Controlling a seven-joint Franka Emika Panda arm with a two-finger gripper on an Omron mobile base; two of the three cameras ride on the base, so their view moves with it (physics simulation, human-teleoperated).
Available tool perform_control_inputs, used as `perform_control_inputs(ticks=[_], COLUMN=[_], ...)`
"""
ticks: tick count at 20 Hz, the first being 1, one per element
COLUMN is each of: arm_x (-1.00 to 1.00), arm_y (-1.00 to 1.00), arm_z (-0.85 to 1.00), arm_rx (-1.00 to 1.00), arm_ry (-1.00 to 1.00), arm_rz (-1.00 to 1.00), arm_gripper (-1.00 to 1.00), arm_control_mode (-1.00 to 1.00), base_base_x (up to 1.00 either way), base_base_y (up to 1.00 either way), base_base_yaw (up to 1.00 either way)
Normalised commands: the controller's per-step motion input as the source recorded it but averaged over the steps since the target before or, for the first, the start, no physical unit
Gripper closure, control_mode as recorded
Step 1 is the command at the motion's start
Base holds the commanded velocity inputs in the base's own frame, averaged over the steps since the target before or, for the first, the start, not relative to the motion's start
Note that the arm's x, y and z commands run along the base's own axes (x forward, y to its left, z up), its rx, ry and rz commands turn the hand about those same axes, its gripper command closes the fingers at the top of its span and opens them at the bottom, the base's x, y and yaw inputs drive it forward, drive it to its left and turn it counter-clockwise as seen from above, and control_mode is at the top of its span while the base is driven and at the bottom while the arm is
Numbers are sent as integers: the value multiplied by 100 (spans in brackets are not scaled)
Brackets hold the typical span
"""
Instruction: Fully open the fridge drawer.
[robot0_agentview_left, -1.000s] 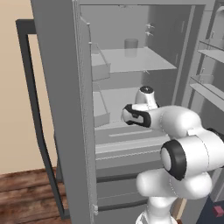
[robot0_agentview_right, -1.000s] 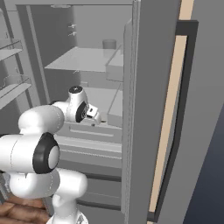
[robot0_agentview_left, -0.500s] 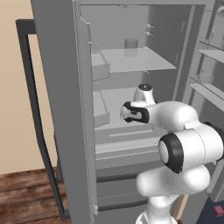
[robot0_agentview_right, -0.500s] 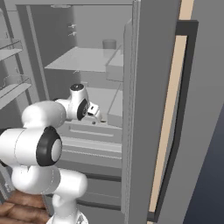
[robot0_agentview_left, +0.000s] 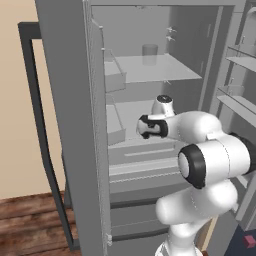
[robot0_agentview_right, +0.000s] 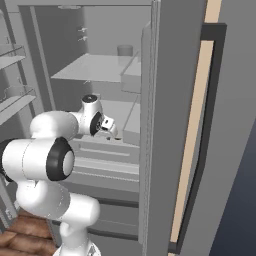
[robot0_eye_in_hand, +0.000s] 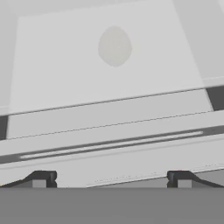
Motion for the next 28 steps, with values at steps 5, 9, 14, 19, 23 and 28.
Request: perform_control_inputs(ticks=[5,9,14,19,23,28], arm_x=[33,28,16,5,1,0], arm_y=[0,0,0,0,0,0], arm_z=[0,0,-2,-11,-17,-15], arm_rx=[0,0,0,0,-1,0], arm_ry=[1,4,6,7,7,4], arm_rz=[0,0,0,0,0,0], arm_gripper=[-100,-100,-100,-100,-100,-100], arm_control_mode=[-100,-100,-100,-100,-100,-100], base_base_x=[0,0,0,0,0,0], base_base_y=[0,0,0,0,0,0], base_base_yaw=[0,0,0,0,0,0])
